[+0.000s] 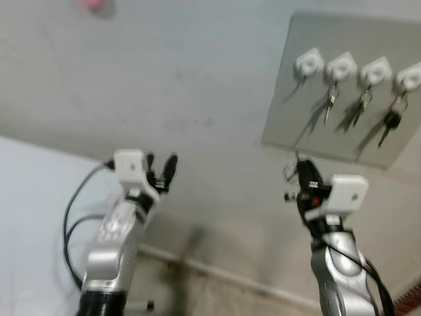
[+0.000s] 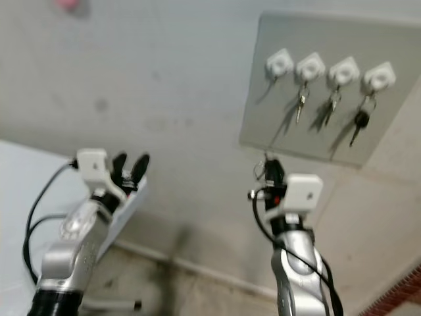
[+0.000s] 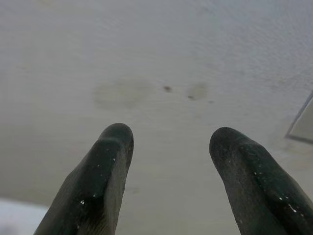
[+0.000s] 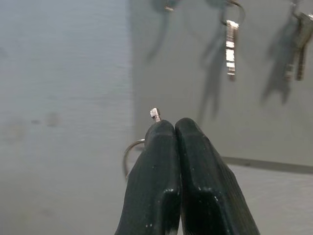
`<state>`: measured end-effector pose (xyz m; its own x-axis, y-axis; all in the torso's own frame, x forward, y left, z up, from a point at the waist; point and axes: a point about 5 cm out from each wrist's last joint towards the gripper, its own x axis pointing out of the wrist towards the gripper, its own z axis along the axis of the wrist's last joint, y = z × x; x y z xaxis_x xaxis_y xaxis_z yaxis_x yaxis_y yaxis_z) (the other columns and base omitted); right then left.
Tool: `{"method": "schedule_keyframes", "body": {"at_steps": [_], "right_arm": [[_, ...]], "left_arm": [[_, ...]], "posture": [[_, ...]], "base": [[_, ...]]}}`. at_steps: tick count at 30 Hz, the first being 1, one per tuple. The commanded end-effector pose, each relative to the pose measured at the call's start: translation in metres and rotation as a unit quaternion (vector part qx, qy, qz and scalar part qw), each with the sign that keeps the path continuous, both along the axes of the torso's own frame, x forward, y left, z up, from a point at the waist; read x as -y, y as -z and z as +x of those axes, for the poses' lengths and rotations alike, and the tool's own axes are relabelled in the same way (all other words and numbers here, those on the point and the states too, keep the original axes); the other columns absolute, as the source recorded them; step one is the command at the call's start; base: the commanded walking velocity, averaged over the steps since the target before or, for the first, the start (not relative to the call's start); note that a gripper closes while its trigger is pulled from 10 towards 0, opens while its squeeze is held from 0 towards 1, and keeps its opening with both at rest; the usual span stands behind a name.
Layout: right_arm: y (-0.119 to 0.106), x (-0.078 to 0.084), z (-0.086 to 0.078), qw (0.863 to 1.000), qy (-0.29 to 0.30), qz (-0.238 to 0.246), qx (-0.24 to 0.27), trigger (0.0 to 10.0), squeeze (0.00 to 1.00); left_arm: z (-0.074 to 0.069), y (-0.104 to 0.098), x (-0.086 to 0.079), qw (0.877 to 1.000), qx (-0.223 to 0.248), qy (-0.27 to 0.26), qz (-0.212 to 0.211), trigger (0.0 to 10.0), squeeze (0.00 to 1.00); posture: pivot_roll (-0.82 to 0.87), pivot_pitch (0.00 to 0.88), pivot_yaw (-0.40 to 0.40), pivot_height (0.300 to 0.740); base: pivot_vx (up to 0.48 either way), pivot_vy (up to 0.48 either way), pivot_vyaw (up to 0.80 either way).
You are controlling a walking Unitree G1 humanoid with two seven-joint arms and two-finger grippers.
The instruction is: Hang keys on a hook
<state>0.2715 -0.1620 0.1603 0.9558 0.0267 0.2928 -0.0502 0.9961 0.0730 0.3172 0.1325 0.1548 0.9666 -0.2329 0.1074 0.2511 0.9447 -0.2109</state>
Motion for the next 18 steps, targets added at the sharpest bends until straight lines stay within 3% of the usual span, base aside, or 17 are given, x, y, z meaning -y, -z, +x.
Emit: {"method": "schedule_keyframes", "body": {"at_steps": [1, 4, 10, 18], "right_arm": [[-0.002, 0.007, -0.001, 1.0, 0.013, -0.001, 0.003, 10.0, 0.0], [-0.002, 0.007, -0.001, 1.0, 0.011, -0.002, 0.002, 10.0, 0.0], [-0.002, 0.005, 0.001, 1.0, 0.001, -0.002, -0.002, 10.0, 0.0], [-0.008, 0.004, 0.007, 1.0, -0.017, -0.012, 0.006, 10.0, 0.0]], "left_arm": [[0.0, -0.003, 0.008, 1.0, -0.003, 0.01, -0.012, 10.0, 0.0], [0.0, -0.005, 0.011, 1.0, 0.001, 0.023, -0.009, 10.0, 0.0], [-0.002, -0.012, 0.024, 0.996, 0.031, 0.068, 0.042, 10.0, 0.0], [-0.003, -0.021, 0.042, 0.989, 0.048, 0.127, 0.053, 10.0, 0.0]], "posture": [[-0.01, 0.007, 0.007, 0.74], [-0.01, 0.01, 0.006, 0.74], [0.0, 0.018, 0.0, 0.74], [0.0, 0.032, -0.001, 0.74]], "base": [[0.277, 0.0, 0.0], [0.0, 0.0, 0.0], [0.0, 0.0, 0.0], [0.0, 0.0, 0.0]]}}
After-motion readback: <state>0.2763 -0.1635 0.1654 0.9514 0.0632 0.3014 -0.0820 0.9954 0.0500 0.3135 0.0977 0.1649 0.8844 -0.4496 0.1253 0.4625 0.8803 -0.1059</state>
